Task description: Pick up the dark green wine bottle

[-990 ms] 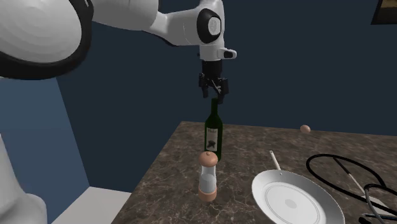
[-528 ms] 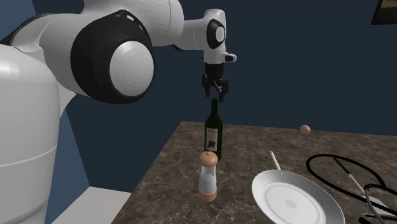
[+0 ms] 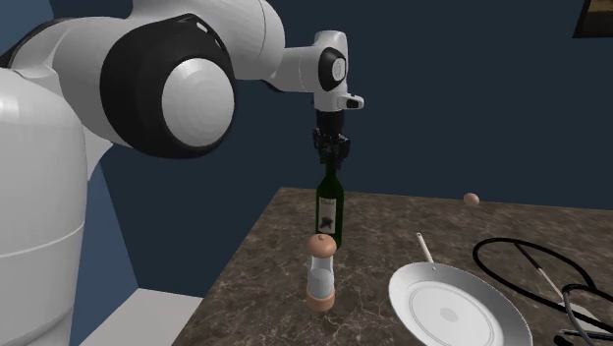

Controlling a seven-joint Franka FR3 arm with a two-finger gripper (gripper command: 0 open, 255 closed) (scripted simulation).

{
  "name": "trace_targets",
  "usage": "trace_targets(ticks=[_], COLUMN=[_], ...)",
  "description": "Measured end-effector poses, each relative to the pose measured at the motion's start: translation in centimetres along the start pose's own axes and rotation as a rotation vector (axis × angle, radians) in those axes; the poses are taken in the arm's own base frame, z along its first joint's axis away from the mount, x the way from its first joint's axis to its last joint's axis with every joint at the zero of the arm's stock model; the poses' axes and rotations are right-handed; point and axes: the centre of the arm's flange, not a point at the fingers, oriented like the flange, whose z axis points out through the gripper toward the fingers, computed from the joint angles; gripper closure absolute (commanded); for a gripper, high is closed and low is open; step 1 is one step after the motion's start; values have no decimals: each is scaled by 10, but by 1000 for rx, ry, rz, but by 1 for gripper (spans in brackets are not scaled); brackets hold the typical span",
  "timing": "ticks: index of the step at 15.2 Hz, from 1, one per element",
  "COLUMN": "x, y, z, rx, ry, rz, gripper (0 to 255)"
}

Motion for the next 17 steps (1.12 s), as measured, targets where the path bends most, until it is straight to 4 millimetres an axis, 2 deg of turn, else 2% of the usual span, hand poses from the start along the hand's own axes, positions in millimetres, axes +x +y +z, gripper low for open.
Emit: trace_targets(ticks=[10,17], x=[0,4], y=[0,-2], z=[-2,-35], rx=[0,0], ry=[1,0], rz=[0,0], gripper=[255,255])
